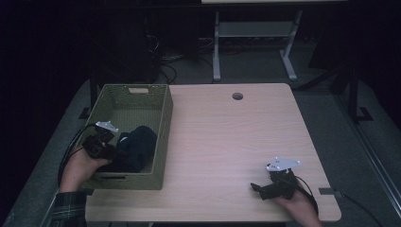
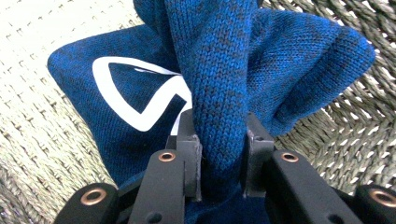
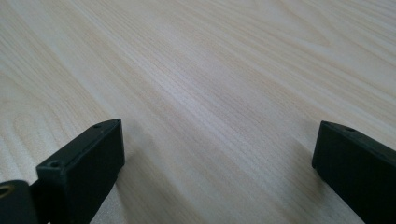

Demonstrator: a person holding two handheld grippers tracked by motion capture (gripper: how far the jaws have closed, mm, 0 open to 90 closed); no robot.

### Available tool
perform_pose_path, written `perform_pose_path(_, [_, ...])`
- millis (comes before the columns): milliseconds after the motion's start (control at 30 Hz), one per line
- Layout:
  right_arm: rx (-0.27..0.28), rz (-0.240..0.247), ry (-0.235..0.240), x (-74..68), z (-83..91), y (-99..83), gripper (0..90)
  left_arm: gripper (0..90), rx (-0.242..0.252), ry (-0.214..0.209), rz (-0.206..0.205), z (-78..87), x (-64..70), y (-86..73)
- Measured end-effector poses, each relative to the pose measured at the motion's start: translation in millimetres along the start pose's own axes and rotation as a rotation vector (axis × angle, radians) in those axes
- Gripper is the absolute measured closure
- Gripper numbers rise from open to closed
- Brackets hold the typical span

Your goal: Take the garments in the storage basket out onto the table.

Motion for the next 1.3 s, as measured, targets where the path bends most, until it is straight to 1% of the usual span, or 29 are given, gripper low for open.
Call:
perform_pose_path(33, [0.000,0.000,0.000,0.0,0.0,0.0,2.0,74.7,0.000,-0.004,-0.003,1.3,-0.8,0.1])
perform_pose_path(67, [0.000,-0.001,0.000,-0.1,0.0,0.0,2.0,75.4,0.009,-0.012,0.006,2.0,-0.5,0.8])
perform_pose_path(100, [0.001,-0.001,0.000,-0.1,-0.1,0.0,2.0,76.6,0.006,-0.016,-0.003,3.6,-1.4,0.8])
perform_pose_path(133, [0.000,0.000,0.000,0.0,0.0,0.0,2.0,77.3,0.027,-0.035,0.009,6.9,-0.5,3.3])
perform_pose_path(200, [0.000,0.000,0.000,-0.1,0.0,0.0,2.0,77.4,0.027,-0.037,0.013,9.0,-0.5,4.5])
perform_pose_path(300, [0.001,-0.001,0.000,-0.1,0.0,0.0,2.0,77.8,0.020,-0.025,0.011,14.9,0.2,9.2])
perform_pose_path(333, [0.002,-0.001,0.000,-0.1,-0.1,0.1,2.0,78.2,0.014,-0.022,0.001,18.9,0.9,12.7])
perform_pose_path(433, [0.002,-0.001,0.000,-0.1,-0.1,0.1,2.0,78.2,0.012,-0.019,0.000,22.1,1.8,16.3])
perform_pose_path(500, [0.002,-0.001,0.000,0.0,-0.2,0.1,2.0,78.1,0.012,0.000,-0.004,27.7,2.4,21.6])
perform_pose_path(533, [0.002,-0.001,0.000,0.0,-0.2,0.1,2.0,78.1,0.012,0.000,-0.004,27.7,2.4,21.6])
perform_pose_path(567, [0.002,-0.001,0.000,-0.1,-0.1,0.1,2.0,78.1,0.019,0.001,0.005,30.0,3.1,24.0])
perform_pose_path(600, [0.002,-0.001,0.000,-0.1,-0.1,0.1,2.0,78.1,0.020,0.007,-0.001,32.0,2.8,25.1])
perform_pose_path(700, [0.003,0.000,0.000,0.0,-0.2,0.1,2.0,78.1,0.032,0.017,0.005,43.9,2.2,32.0])
perform_pose_path(733, [0.003,0.000,0.000,0.0,-0.2,0.1,2.0,78.1,0.032,0.017,0.005,43.9,2.2,32.0])
perform_pose_path(767, [0.003,0.000,0.000,0.0,-0.2,0.1,2.0,78.1,0.035,0.021,0.002,50.2,2.7,36.0])
perform_pose_path(833, [0.002,-0.001,0.000,0.0,-0.2,0.1,2.0,78.1,0.036,0.025,0.000,53.3,3.0,38.0])
perform_pose_path(867, [0.002,-0.001,0.000,-0.1,-0.1,0.1,2.0,78.1,0.037,0.030,-0.002,59.2,4.0,41.8])
perform_pose_path(900, [0.002,-0.001,0.000,-0.1,-0.1,0.1,2.0,78.1,0.037,0.030,-0.002,59.2,4.0,41.8])
perform_pose_path(1000, [0.003,-0.001,0.000,0.0,-0.2,0.1,2.0,78.2,0.039,0.038,-0.010,69.8,5.2,48.5])
perform_pose_path(1033, [0.003,-0.001,0.000,-0.1,-0.2,0.2,2.0,78.2,0.039,0.038,-0.010,69.8,5.2,48.5])
perform_pose_path(1067, [0.003,-0.001,0.000,0.0,-0.2,0.1,2.0,78.2,0.040,0.049,-0.009,75.1,5.4,52.2])
perform_pose_path(1133, [0.003,-0.001,0.000,0.0,-0.2,0.2,2.0,78.2,0.042,0.057,-0.016,78.0,5.3,54.1])
perform_pose_path(1200, [0.003,-0.001,0.000,0.0,-0.2,0.2,2.0,78.3,0.053,0.052,-0.013,83.7,6.5,58.1])
perform_pose_path(1300, [0.003,-0.002,0.000,-0.1,-0.2,0.2,2.1,78.3,0.061,0.059,-0.025,95.0,7.6,66.0])
Point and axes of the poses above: each handheld gripper's, and its own axes: z roughly backward along the jaws, y roughly out of its top, x roughly to its right, the point moved 6 cm from there along -z, roughly forward along the jaws, and after that the axes turned 6 degrees about -x, right-handed, at the moved point
